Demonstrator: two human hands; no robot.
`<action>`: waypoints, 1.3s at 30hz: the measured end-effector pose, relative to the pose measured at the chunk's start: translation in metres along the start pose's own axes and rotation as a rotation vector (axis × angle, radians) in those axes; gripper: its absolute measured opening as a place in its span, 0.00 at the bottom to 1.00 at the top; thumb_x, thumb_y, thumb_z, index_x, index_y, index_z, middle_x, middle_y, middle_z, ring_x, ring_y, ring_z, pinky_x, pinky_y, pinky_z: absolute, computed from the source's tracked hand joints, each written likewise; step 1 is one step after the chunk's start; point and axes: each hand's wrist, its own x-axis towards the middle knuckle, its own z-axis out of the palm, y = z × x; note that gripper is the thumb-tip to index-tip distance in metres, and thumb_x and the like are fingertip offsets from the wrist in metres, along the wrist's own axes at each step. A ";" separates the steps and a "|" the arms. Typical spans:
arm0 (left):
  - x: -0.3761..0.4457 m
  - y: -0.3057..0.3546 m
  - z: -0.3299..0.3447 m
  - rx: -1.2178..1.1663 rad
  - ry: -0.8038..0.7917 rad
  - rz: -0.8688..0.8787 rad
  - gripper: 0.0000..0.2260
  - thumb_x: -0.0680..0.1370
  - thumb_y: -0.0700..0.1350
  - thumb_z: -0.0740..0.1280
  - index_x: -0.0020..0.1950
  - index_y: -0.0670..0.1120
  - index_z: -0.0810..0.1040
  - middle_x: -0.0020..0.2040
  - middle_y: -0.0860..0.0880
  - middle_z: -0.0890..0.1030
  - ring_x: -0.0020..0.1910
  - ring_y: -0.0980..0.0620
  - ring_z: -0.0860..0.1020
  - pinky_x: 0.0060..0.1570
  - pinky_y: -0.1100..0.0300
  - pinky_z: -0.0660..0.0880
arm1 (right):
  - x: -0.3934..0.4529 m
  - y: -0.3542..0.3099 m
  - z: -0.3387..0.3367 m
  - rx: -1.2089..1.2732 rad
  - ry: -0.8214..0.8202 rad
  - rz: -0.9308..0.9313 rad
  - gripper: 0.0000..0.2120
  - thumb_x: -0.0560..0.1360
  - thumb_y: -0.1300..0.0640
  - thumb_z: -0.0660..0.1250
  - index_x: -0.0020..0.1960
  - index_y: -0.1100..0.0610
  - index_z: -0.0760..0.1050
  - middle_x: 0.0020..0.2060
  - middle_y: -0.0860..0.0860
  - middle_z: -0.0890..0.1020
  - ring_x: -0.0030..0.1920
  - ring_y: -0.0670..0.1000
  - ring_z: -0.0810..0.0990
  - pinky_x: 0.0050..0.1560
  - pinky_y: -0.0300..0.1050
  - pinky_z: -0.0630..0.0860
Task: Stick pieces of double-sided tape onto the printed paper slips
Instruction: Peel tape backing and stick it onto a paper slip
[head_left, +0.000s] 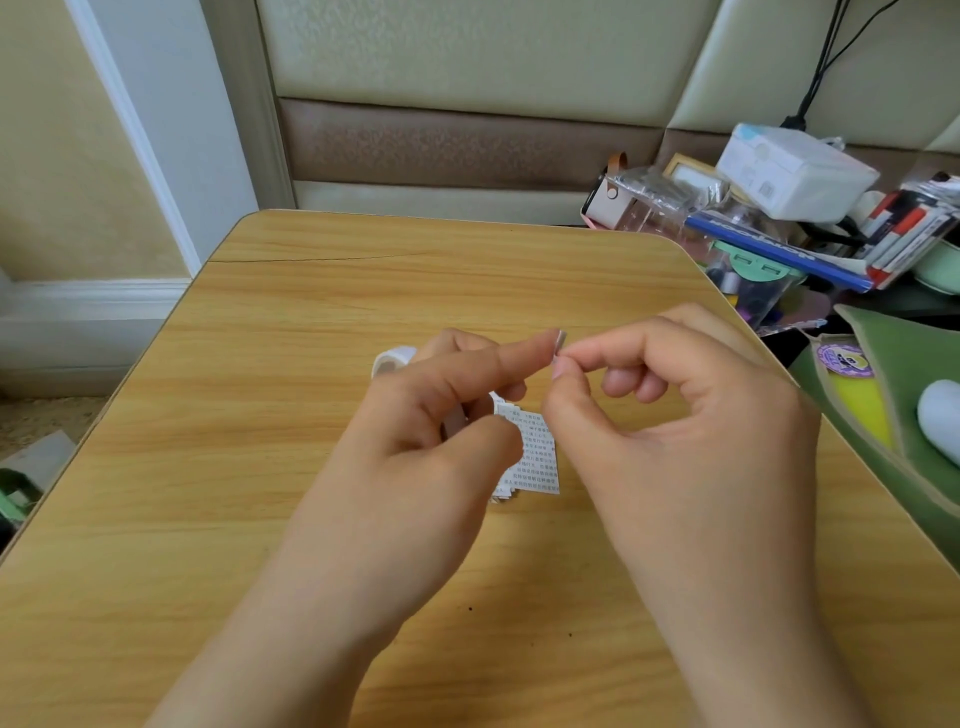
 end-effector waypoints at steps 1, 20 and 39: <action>0.000 0.000 0.000 -0.001 -0.001 -0.001 0.23 0.64 0.38 0.61 0.52 0.57 0.83 0.37 0.58 0.73 0.34 0.56 0.67 0.32 0.70 0.67 | 0.000 0.000 0.000 0.004 0.002 0.000 0.04 0.66 0.59 0.70 0.33 0.54 0.78 0.30 0.45 0.70 0.36 0.44 0.68 0.38 0.31 0.66; -0.001 0.002 -0.002 -0.186 -0.025 -0.069 0.20 0.63 0.37 0.62 0.47 0.53 0.86 0.38 0.54 0.73 0.35 0.56 0.68 0.38 0.52 0.61 | 0.003 0.006 -0.003 0.266 -0.072 0.117 0.04 0.65 0.59 0.67 0.35 0.51 0.77 0.32 0.45 0.74 0.37 0.45 0.72 0.41 0.30 0.65; 0.005 -0.010 -0.010 -0.354 0.114 -0.233 0.14 0.65 0.36 0.62 0.42 0.46 0.86 0.36 0.53 0.77 0.31 0.55 0.66 0.32 0.61 0.66 | 0.012 0.081 0.013 0.097 -0.335 0.600 0.07 0.73 0.56 0.69 0.36 0.53 0.79 0.21 0.39 0.73 0.24 0.40 0.70 0.25 0.29 0.64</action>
